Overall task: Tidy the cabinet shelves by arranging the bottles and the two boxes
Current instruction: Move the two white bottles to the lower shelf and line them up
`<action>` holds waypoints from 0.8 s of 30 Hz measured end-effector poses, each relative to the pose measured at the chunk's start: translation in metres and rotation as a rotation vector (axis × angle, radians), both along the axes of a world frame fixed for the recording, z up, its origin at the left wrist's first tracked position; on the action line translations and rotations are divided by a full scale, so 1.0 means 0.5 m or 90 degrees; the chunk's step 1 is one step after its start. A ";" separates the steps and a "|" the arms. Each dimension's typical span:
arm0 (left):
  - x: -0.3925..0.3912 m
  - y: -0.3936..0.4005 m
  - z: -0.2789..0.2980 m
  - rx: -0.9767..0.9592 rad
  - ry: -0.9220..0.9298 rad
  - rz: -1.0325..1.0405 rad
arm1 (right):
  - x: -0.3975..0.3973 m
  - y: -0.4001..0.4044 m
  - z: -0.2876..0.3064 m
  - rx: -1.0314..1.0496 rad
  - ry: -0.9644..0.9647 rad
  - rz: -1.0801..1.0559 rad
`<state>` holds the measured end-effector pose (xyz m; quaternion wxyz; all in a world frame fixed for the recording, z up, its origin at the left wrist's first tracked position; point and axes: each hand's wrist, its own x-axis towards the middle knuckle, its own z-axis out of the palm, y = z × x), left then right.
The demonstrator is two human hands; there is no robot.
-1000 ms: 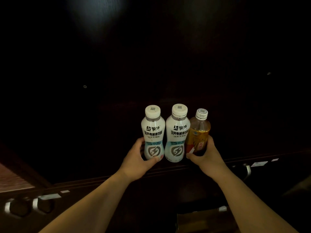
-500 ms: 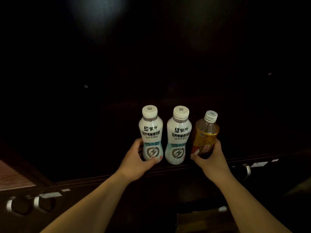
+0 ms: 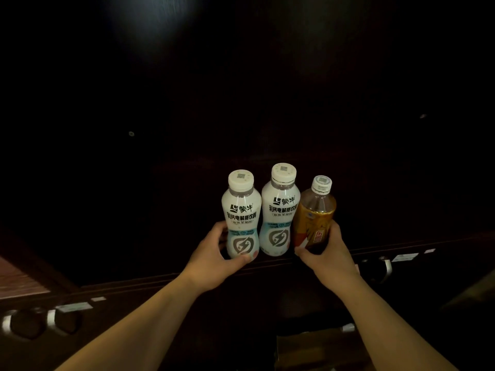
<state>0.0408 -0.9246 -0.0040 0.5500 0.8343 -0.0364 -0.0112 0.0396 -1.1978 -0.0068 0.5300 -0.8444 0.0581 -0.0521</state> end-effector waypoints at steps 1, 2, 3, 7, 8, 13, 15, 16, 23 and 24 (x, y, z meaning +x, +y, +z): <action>0.002 -0.001 0.000 0.003 0.000 0.000 | 0.002 0.000 0.000 0.003 0.002 0.001; 0.004 -0.002 0.000 0.004 0.001 0.001 | 0.006 0.000 0.001 0.005 0.004 0.002; 0.007 -0.002 0.000 0.002 0.003 0.001 | 0.009 0.000 0.002 0.006 0.005 0.003; 0.016 -0.006 0.003 -0.003 0.003 -0.004 | 0.024 0.000 0.007 0.001 0.001 0.005; 0.017 -0.007 0.004 -0.005 0.004 -0.004 | 0.027 -0.001 0.007 0.001 0.000 0.007; 0.023 -0.004 0.001 -0.020 0.007 0.007 | 0.038 -0.009 0.002 0.012 0.004 0.006; 0.029 -0.001 -0.002 -0.024 0.005 0.022 | 0.043 -0.014 0.004 0.008 0.003 0.005; 0.033 -0.001 -0.004 -0.024 0.004 0.024 | 0.047 -0.017 0.005 0.005 0.004 0.006; 0.046 -0.006 -0.004 -0.013 -0.002 0.022 | 0.060 -0.019 0.010 -0.011 0.014 0.035; 0.046 -0.006 -0.004 -0.013 -0.002 0.021 | 0.061 -0.019 0.010 -0.011 0.013 0.035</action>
